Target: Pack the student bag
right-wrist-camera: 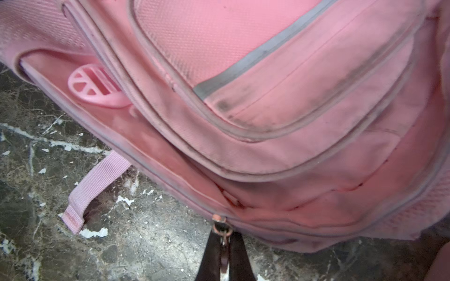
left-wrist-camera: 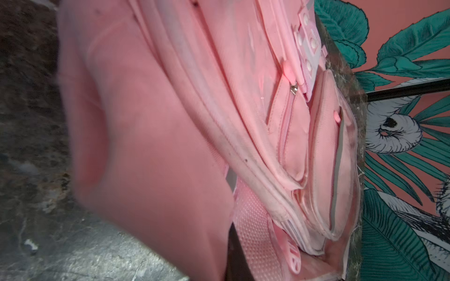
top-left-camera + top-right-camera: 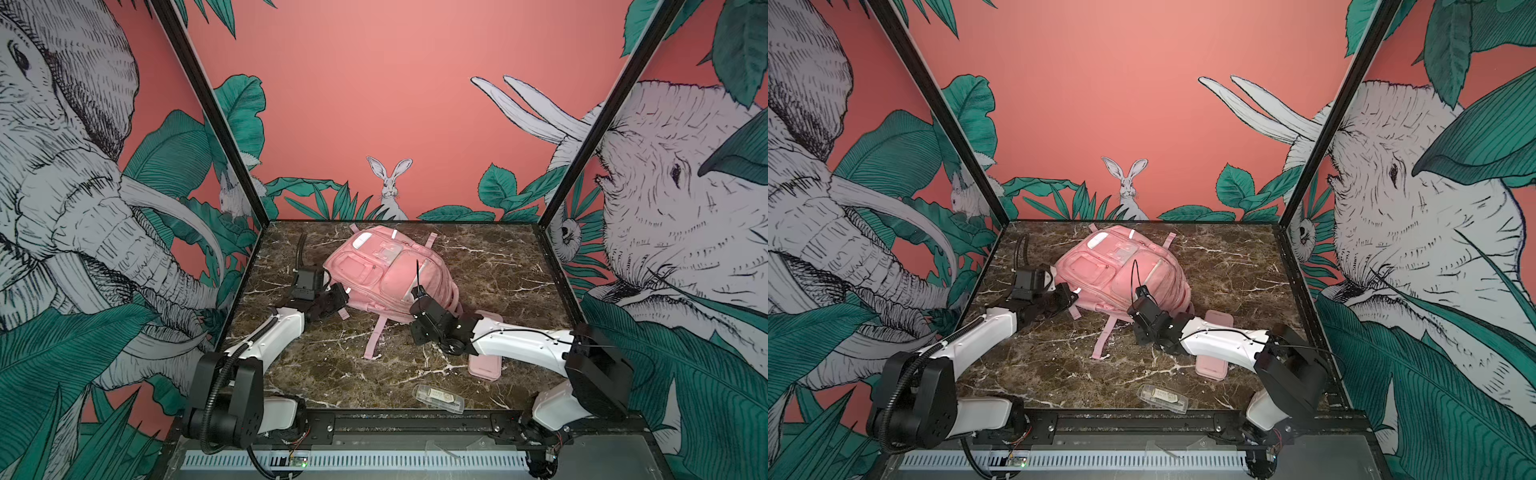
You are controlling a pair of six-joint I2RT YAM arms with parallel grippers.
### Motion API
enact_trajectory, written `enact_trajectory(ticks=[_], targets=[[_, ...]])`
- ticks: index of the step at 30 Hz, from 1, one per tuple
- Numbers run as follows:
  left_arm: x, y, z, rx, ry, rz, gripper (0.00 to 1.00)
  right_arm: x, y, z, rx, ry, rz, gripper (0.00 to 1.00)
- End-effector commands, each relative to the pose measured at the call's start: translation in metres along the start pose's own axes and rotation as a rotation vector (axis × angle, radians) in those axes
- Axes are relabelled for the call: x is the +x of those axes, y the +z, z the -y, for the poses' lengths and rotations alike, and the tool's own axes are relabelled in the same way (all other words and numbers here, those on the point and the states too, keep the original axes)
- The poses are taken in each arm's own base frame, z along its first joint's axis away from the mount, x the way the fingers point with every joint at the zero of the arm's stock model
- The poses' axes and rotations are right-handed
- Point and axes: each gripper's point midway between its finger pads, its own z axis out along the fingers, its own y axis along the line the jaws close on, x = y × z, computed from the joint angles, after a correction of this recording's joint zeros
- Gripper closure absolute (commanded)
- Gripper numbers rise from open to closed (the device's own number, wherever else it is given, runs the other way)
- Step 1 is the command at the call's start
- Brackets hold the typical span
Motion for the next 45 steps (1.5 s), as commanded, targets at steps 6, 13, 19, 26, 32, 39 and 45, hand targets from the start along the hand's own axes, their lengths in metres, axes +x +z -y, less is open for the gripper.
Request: enact_trajectory(ticks=[6, 13, 19, 26, 32, 39, 45], targets=[[-0.034, 0.000, -0.017, -0.055, 0.004, 0.107, 0.98, 0.016, -0.011, 0.027, 0.004, -0.075, -0.076, 1.00], [-0.043, 0.021, -0.011, -0.038, 0.006, 0.063, 0.90, 0.017, -0.001, -0.018, -0.193, -0.077, -0.108, 1.00], [-0.050, 0.043, -0.001, -0.012, 0.030, -0.018, 0.50, 0.005, -0.001, -0.066, -0.289, -0.144, -0.100, 1.00], [-0.037, 0.021, 0.006, -0.005, 0.074, -0.029, 0.28, -0.002, 0.005, -0.109, -0.356, -0.184, -0.102, 1.00], [-0.001, -0.009, 0.009, -0.005, 0.108, -0.065, 0.27, -0.013, 0.012, -0.133, -0.408, -0.185, -0.095, 1.00], [0.038, -0.040, 0.002, -0.040, 0.121, -0.090, 0.30, -0.030, 0.013, -0.153, -0.456, -0.178, -0.074, 1.00], [0.077, -0.036, -0.010, -0.042, 0.082, -0.157, 0.31, -0.038, 0.014, -0.162, -0.482, -0.159, -0.062, 1.00]])
